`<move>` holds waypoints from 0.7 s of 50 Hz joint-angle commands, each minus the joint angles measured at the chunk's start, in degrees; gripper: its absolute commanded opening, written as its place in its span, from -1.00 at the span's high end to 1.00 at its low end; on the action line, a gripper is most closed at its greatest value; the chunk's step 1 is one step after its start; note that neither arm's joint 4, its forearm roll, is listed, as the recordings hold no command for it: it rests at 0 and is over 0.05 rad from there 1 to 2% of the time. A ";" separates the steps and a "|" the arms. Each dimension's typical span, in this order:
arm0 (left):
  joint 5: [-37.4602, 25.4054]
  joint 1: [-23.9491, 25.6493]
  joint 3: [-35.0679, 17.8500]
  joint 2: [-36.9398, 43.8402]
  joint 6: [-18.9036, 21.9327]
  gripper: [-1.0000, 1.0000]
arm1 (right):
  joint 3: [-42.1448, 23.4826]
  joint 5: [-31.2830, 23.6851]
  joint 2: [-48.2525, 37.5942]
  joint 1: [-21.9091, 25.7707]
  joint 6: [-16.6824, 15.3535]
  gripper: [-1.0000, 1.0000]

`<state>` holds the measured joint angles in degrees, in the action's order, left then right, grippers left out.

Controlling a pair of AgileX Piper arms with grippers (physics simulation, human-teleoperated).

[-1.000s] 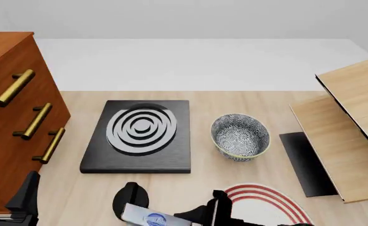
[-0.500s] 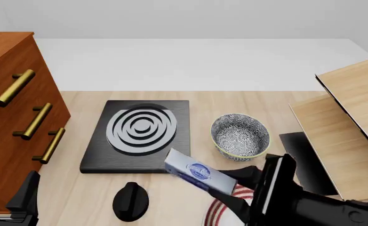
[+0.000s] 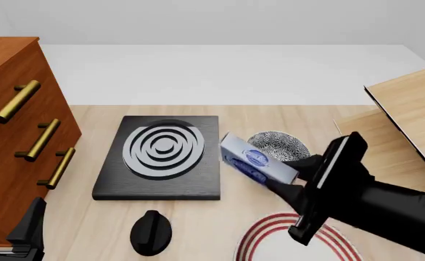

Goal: Pick up the cream cheese and put it in the bowl.

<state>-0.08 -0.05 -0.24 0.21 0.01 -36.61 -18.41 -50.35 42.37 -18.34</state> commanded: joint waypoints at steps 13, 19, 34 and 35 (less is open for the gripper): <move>0.05 -0.02 -0.05 0.10 0.00 -1.00 | -14.40 -14.95 -5.22 -10.57 0.69 1.00; -0.37 -0.02 -0.35 -0.03 -0.01 -1.00 | -18.14 -19.58 -5.19 -13.44 0.59 1.00; -1.22 -0.02 -1.23 -0.03 0.00 -1.00 | -19.72 -23.44 -6.65 -18.12 2.30 1.00; -1.29 -0.02 -1.27 -0.06 0.00 -1.00 | -19.77 -23.40 -6.86 -18.46 2.66 1.00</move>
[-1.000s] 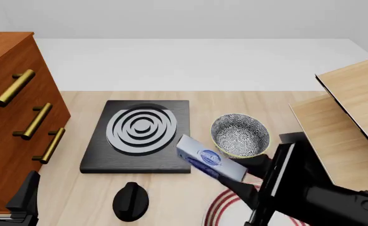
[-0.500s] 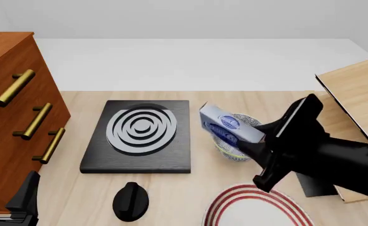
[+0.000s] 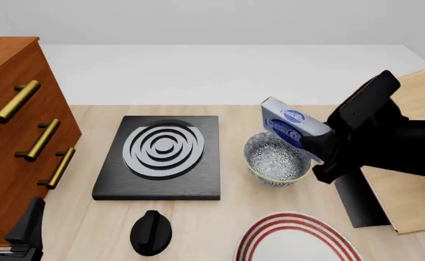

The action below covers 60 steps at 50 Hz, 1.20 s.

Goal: Pick up the cream cheese and put it in the bowl.

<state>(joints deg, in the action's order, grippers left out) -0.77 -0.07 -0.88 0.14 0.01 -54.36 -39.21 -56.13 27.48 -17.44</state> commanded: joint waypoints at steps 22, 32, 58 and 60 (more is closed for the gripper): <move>0.49 0.00 0.49 0.02 0.00 -1.00 | 0.74 0.53 -5.68 -8.52 2.90 1.00; 0.14 0.00 0.07 0.08 0.00 -1.00 | 2.29 4.59 -9.80 -8.45 3.75 1.00; 0.14 -0.01 0.07 0.08 0.01 -1.00 | 1.09 10.44 -18.87 -9.89 5.51 1.00; 0.14 0.00 0.07 0.08 0.00 -1.00 | 1.43 11.19 -19.85 -9.92 5.23 1.00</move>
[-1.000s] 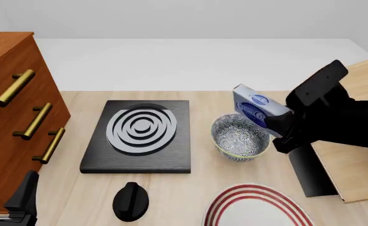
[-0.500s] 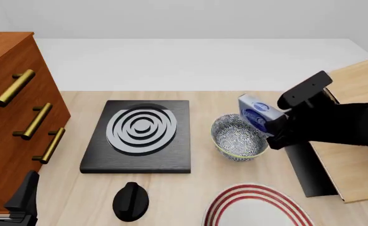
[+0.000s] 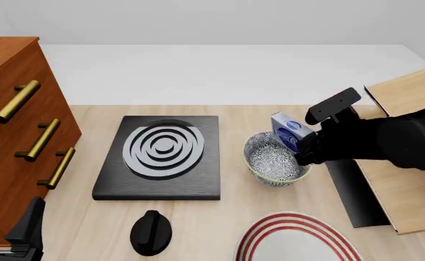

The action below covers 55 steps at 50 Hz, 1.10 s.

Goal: Pick up the cream cheese and put it in the bowl.

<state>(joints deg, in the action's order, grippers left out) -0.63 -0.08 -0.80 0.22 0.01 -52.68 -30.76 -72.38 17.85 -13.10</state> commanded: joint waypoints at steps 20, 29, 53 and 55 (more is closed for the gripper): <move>-0.01 -0.01 0.00 0.01 0.00 -1.00 | 1.57 6.52 -7.24 -0.75 1.35 1.00; 0.00 0.00 0.00 0.00 0.00 -1.00 | 2.99 8.18 -8.37 -1.06 1.14 1.00; 0.00 -0.01 0.00 0.01 -0.02 -1.00 | 4.85 11.00 -10.33 -0.69 1.94 1.00; 0.00 -0.01 0.00 0.00 0.00 -1.00 | 5.01 11.49 -10.77 -0.44 2.11 1.00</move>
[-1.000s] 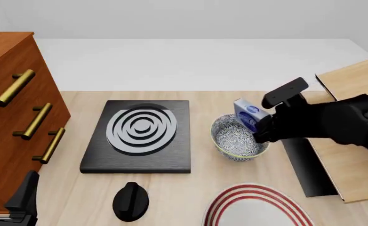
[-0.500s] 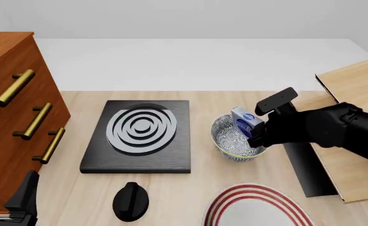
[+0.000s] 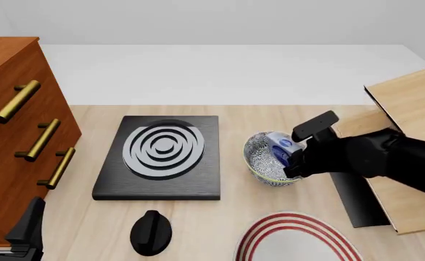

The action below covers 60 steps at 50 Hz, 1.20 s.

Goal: Pick up the cream cheese and put it in the bowl.

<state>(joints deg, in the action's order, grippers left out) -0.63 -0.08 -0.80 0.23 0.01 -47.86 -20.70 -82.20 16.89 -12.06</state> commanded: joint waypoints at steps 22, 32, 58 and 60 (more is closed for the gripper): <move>0.00 0.00 0.00 0.00 0.01 -1.00 | 0.79 3.26 -3.12 1.14 1.51 1.00; 0.00 0.00 0.00 0.00 -0.01 -1.00 | 0.73 3.27 -3.25 1.09 1.53 1.00; 0.00 0.00 0.00 0.00 0.00 -1.00 | 0.46 2.28 -2.16 1.65 1.87 -1.00; 0.00 0.00 0.00 0.00 0.00 -1.00 | 0.39 2.16 -2.06 1.80 1.92 -1.00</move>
<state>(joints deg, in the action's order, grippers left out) -0.63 -0.08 -0.81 0.23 0.01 -47.22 -18.10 -84.67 18.25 -10.50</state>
